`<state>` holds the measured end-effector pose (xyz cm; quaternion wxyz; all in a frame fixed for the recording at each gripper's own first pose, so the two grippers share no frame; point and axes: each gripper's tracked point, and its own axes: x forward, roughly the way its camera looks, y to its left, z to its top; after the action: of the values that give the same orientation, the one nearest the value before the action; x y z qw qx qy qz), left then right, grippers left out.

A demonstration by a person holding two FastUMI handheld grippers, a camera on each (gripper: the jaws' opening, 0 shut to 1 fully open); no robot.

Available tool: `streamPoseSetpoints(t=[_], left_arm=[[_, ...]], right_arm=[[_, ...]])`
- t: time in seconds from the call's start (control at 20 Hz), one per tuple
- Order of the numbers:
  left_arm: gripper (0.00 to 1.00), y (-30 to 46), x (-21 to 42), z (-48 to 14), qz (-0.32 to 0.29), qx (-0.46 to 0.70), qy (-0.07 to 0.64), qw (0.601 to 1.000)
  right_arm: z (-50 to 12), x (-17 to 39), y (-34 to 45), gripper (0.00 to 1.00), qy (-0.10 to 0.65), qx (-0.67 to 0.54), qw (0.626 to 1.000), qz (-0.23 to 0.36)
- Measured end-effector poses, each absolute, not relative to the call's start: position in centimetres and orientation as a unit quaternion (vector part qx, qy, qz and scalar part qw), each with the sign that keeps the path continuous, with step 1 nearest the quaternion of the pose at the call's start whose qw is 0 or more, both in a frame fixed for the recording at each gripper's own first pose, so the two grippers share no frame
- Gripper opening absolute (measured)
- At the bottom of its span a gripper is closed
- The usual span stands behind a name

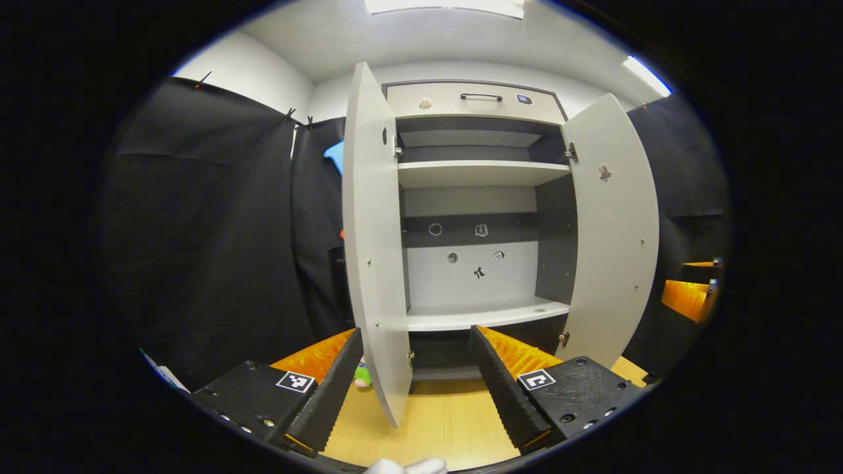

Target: Open the right door of the double-door shoe cabinet with the right hand, and open the left door with the left hand.

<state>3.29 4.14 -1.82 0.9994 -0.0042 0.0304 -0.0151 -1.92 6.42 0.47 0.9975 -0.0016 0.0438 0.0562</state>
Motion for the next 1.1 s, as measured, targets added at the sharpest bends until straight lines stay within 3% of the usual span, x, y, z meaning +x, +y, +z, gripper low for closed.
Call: streamPoseSetpoints(t=[0.4,0.7,0.75,1.0,1.1], left_arm=[[0.96,-0.2,1.7,-2.4,-0.046,-0.007,0.028,0.999],[0.96,0.8,1.8,-1.8,-0.029,0.003,0.02,0.999],[1.0,0.8,1.7,-1.8,-0.028,0.003,0.019,0.999],[0.96,1.1,1.6,-1.9,-0.023,0.006,0.019,1.0],[1.0,1.3,1.7,-1.8,-0.021,0.004,0.018,1.0]], right_arm=[[-0.9,-1.1,4.9,1.0,0.049,-0.006,0.998,0.032],[-1.4,-0.7,5.0,1.0,0.052,-0.001,0.998,0.03],[-1.3,-0.6,5.1,1.0,0.052,-0.001,0.998,0.03],[-1.4,-0.2,5.5,1.0,0.051,0.004,0.998,0.032],[-1.3,-0.1,5.7,1.0,0.049,0.004,0.998,0.033]])
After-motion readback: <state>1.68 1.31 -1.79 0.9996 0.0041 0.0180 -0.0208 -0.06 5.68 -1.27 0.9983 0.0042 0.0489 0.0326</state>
